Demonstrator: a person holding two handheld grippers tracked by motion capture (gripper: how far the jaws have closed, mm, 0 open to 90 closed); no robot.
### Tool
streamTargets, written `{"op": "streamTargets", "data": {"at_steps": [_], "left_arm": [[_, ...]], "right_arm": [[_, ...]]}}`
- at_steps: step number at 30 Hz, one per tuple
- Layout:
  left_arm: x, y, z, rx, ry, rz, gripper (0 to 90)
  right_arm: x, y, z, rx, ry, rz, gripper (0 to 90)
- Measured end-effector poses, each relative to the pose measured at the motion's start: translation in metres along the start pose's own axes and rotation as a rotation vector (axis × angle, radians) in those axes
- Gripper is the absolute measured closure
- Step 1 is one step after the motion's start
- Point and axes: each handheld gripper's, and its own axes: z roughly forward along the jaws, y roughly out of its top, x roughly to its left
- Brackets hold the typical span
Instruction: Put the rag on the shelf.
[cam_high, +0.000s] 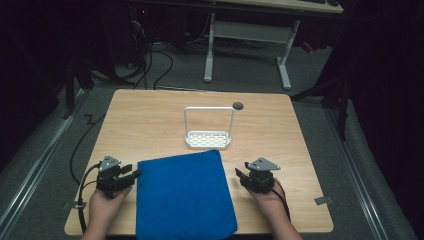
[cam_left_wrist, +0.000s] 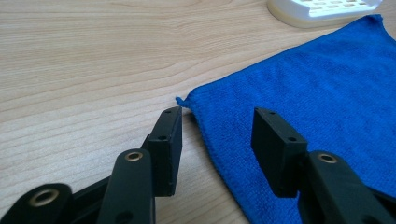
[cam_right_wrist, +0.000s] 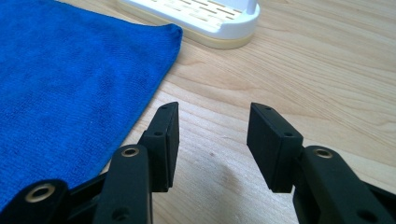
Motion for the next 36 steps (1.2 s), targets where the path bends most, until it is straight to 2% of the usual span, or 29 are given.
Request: {"op": "streamTargets", "data": {"at_steps": [5,9,12,13,14,15,18,22,26,31,36], "left_arm": [[0.0,-0.002,-0.004,-0.004,0.008,0.002,53.8],[-0.002,-0.004,-0.007,0.001,-0.009,0.003,57.8],[-0.007,-0.006,-0.008,0.036,-0.039,0.026,71.0],[-0.007,-0.006,-0.008,0.036,-0.039,0.026,74.2],[-0.014,-0.008,-0.008,0.059,-0.059,0.057,77.4],[-0.018,-0.009,-0.009,0.07,-0.058,0.078,80.0],[-0.027,-0.012,-0.009,0.094,-0.067,0.119,84.8],[-0.035,-0.017,-0.007,0.126,-0.078,0.134,85.8],[-0.039,-0.022,-0.004,0.145,-0.073,0.155,85.5],[-0.038,-0.022,-0.005,0.143,-0.079,0.147,85.4],[-0.035,-0.021,-0.003,0.134,-0.078,0.147,85.3]], "right_arm": [[0.004,0.004,0.001,-0.01,0.018,-0.004,53.8],[0.008,0.009,0.003,-0.008,0.044,-0.031,60.2],[0.01,0.013,0.004,-0.017,0.071,-0.035,71.5],[0.01,0.013,0.004,-0.017,0.071,-0.035,71.5],[0.011,0.016,0.004,-0.039,0.1,-0.037,85.4],[0.012,0.018,0.006,-0.039,0.123,-0.041,90.0],[0.016,0.023,0.012,-0.017,0.159,-0.064,90.0],[0.024,0.027,0.023,0.009,0.192,-0.097,90.0],[0.032,0.029,0.033,0.036,0.2,-0.13,90.0],[0.036,0.028,0.043,0.088,0.198,-0.167,90.0],[0.036,0.026,0.047,0.111,0.203,-0.16,90.0]]}}
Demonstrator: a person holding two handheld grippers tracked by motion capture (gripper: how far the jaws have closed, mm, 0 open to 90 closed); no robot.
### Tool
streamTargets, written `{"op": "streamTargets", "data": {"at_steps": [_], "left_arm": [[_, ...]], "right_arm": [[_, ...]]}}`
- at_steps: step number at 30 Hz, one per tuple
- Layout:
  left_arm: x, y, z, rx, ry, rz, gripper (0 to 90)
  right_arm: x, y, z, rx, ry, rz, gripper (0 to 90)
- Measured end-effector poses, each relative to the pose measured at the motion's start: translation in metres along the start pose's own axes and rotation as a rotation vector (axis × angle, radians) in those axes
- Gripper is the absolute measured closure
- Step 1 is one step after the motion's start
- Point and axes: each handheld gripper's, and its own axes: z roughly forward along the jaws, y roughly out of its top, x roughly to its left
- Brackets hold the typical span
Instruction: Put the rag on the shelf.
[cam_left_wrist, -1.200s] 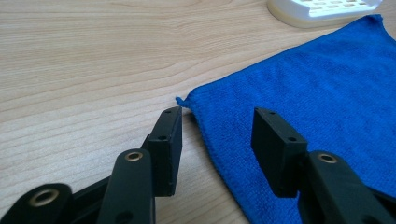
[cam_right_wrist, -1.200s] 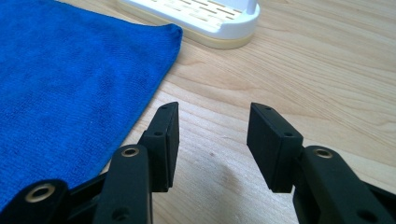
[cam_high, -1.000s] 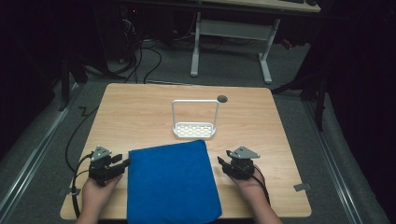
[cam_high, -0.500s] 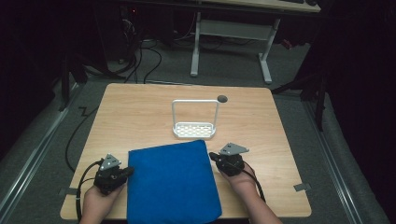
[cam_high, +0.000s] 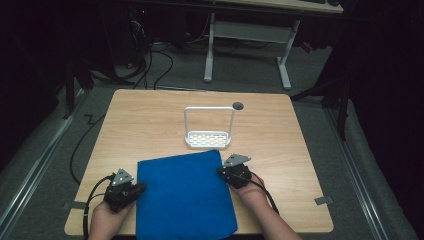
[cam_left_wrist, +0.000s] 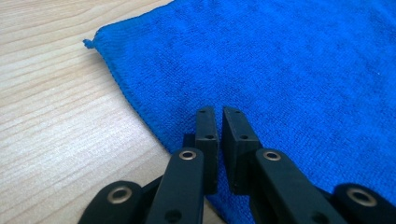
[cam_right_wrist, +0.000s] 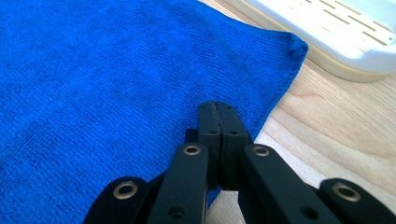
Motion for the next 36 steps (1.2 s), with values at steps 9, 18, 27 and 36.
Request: {"op": "streamTargets", "data": {"at_steps": [9,18,27,36], "left_arm": [[0.002,0.009,0.01,-0.004,-0.007,0.005,85.3],[-0.004,0.024,0.027,-0.004,-0.036,0.034,85.3],[-0.018,0.039,0.045,-0.005,-0.093,0.073,84.8],[-0.027,0.04,0.048,-0.008,-0.11,0.098,84.0]], "right_arm": [[0.0,-0.009,-0.01,0.007,-0.03,0.006,90.0],[-0.005,-0.024,-0.025,0.011,-0.069,0.04,90.0],[-0.016,-0.041,-0.042,0.01,-0.123,0.091,90.0],[-0.026,-0.048,-0.047,0.01,-0.144,0.128,90.0]]}}
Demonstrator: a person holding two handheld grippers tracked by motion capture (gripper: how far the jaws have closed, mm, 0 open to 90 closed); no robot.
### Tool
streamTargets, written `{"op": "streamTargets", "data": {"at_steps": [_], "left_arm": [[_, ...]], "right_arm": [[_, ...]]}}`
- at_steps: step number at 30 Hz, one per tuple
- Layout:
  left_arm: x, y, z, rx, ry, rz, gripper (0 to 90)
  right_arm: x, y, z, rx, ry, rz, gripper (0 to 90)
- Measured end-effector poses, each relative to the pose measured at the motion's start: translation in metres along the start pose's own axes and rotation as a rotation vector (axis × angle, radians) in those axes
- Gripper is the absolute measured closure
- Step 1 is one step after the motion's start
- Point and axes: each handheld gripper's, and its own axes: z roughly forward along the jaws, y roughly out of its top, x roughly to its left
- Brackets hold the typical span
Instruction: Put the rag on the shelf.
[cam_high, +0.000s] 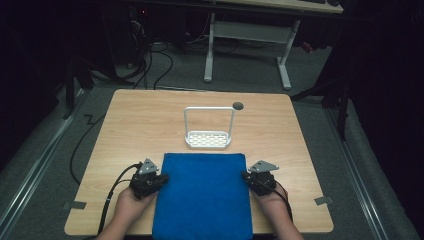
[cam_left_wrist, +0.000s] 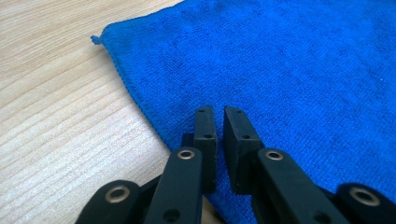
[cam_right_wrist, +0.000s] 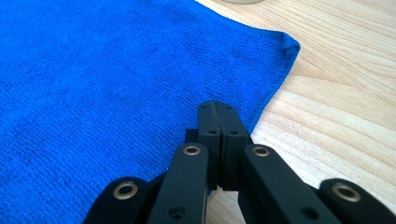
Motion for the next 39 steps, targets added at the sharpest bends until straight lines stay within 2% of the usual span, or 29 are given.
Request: {"op": "streamTargets", "data": {"at_steps": [5,7,10,11,12,14,15,18,20,23,26,29,30,34,39], "left_arm": [[0.0,-0.002,-0.002,-0.017,0.012,-0.004,77.2],[0.005,-0.005,-0.005,-0.042,0.035,-0.04,74.7],[0.015,-0.005,-0.008,-0.077,0.029,-0.127,70.1],[0.015,-0.005,-0.008,-0.077,0.029,-0.127,69.5],[0.021,-0.004,-0.009,-0.097,0.042,-0.157,68.8],[0.026,-0.001,-0.007,-0.101,0.04,-0.179,67.2],[0.028,0.001,-0.006,-0.094,0.039,-0.177,66.5],[0.031,0.007,-0.002,-0.099,0.07,-0.152,61.9],[0.036,0.012,0.003,-0.115,0.061,-0.163,58.0],[0.042,0.021,0.012,-0.121,0.081,-0.176,55.5],[0.05,0.032,0.02,-0.122,0.092,-0.223,54.1],[0.051,0.036,0.023,-0.144,0.111,-0.224,53.3],[0.053,0.039,0.029,-0.11,0.106,-0.22,52.6],[0.05,0.04,0.037,-0.079,0.129,-0.196,53.3],[0.048,0.039,0.039,-0.074,0.14,-0.182,56.7]], "right_arm": [[-0.001,0.001,0.001,0.006,0.006,0.004,90.0],[-0.002,0.002,0.0,-0.007,0.009,0.004,88.5],[-0.004,0.004,-0.005,-0.059,0.025,0.027,86.7],[-0.004,0.004,-0.007,-0.073,0.031,0.032,86.3],[-0.004,0.005,-0.008,-0.085,0.03,0.027,86.0],[-0.002,0.005,-0.009,-0.089,0.027,0.013,84.5],[-0.001,0.006,-0.009,-0.089,0.028,0.009,83.9],[0.001,0.006,-0.01,-0.095,0.029,-0.007,82.3],[0.001,0.006,-0.01,-0.097,0.029,-0.006,80.5],[-0.001,0.005,-0.01,-0.106,0.034,0.008,79.2],[-0.003,0.005,-0.011,-0.113,0.034,0.017,78.4],[-0.005,0.005,-0.012,-0.114,0.034,0.021,78.1],[-0.005,0.005,-0.012,-0.113,0.035,0.024,77.9],[-0.006,0.004,-0.01,-0.106,0.037,0.029,76.8],[-0.006,0.004,-0.008,-0.102,0.027,0.029,73.7]]}}
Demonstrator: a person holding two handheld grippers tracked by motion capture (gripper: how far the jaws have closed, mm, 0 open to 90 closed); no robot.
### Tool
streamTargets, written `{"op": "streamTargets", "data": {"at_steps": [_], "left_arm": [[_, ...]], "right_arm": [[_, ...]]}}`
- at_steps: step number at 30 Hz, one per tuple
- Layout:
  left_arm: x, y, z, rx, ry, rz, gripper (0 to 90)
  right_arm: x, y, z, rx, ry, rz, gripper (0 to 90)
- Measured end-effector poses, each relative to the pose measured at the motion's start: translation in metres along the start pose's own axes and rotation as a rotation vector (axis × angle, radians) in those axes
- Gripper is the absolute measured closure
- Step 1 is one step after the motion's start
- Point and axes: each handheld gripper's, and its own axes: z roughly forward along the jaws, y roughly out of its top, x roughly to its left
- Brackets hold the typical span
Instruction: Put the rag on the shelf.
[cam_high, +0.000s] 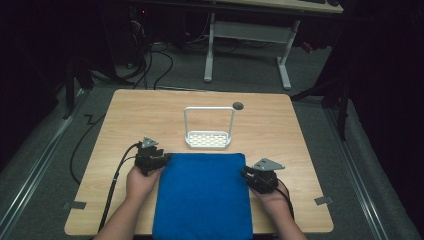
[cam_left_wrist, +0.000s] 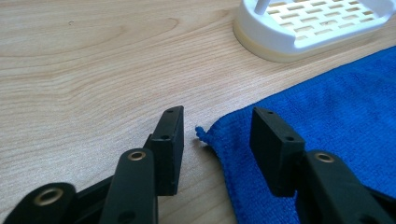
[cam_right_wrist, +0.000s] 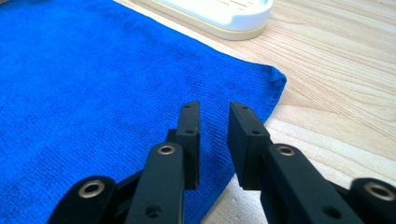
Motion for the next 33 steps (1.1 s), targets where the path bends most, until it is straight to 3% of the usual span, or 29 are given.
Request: {"op": "streamTargets", "data": {"at_steps": [2,5,11,13,19,22,25,27,29,33], "left_arm": [[-0.001,0.0,0.0,-0.003,0.009,0.001,60.5],[0.002,0.0,0.0,-0.007,-0.001,-0.031,67.0],[0.0,0.0,0.001,0.004,0.003,0.004,79.6],[-0.001,0.0,0.001,0.009,-0.002,0.012,82.5],[-0.001,-0.001,0.001,0.011,-0.021,0.025,85.0],[0.0,-0.001,0.001,0.013,-0.029,0.015,85.2],[0.0,-0.001,0.001,0.014,-0.032,0.017,85.6],[-0.002,-0.001,0.001,0.014,-0.023,0.035,86.2],[-0.004,-0.001,0.001,0.016,-0.017,0.059,86.5],[-0.004,-0.001,0.001,0.017,-0.021,0.056,87.1]], "right_arm": [[-0.001,0.0,0.001,-0.003,-0.001,0.005,72.0],[-0.004,0.002,0.005,-0.003,-0.001,0.038,69.6],[-0.017,0.009,0.02,0.054,-0.033,0.096,61.2],[-0.022,0.013,0.024,0.05,-0.04,0.12,60.5],[-0.038,0.026,0.045,0.063,-0.07,0.182,58.4],[-0.038,0.029,0.053,0.081,-0.069,0.163,58.5],[-0.034,0.03,0.057,0.083,-0.087,0.131,61.5],[-0.031,0.029,0.056,0.089,-0.092,0.103,68.9],[-0.03,0.029,0.055,0.092,-0.085,0.093,76.3],[-0.026,0.03,0.055,0.099,-0.072,0.095,87.2]]}}
